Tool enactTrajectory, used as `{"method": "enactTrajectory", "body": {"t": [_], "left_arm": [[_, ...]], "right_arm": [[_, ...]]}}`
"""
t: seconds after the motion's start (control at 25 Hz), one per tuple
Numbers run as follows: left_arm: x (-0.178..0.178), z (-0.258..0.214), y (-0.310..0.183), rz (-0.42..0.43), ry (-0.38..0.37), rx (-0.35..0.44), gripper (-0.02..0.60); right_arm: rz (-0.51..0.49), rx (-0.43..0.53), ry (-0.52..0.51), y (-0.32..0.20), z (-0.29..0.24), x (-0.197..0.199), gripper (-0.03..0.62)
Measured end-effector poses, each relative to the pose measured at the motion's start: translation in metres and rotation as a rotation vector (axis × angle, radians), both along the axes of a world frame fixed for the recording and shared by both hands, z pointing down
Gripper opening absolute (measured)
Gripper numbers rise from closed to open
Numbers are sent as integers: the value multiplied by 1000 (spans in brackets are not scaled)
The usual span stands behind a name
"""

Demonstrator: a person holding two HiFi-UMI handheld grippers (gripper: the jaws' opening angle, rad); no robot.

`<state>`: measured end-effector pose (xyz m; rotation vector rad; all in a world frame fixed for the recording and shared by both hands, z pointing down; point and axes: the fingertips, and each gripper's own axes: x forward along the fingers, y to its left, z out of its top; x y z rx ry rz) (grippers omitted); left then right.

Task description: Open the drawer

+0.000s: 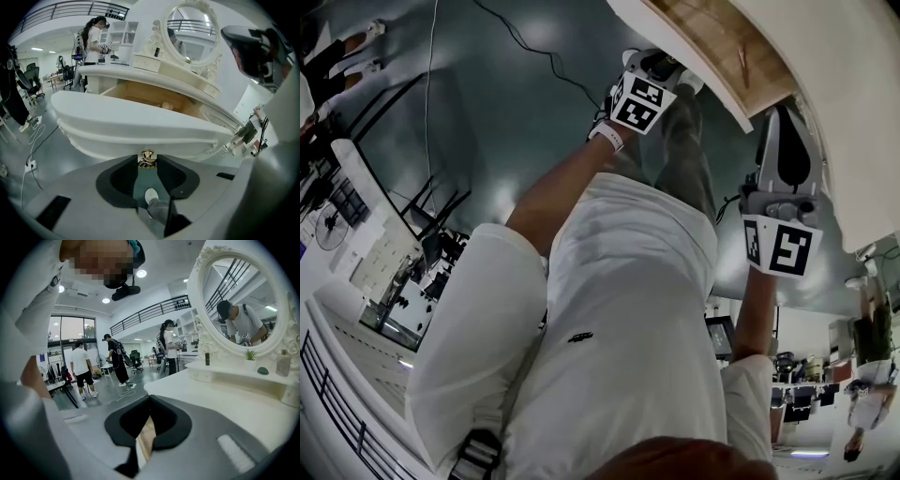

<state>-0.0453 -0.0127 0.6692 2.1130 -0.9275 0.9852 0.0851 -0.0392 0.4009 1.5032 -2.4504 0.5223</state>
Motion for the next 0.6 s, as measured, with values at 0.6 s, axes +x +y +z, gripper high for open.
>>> {"method": "enactTrajectory", "body": {"t": [0.6], "left_arm": [[-16,-4,27,10,-3,-7,132]], "right_arm": [[-35,-3,-3,4,-6,-5,11]]}}
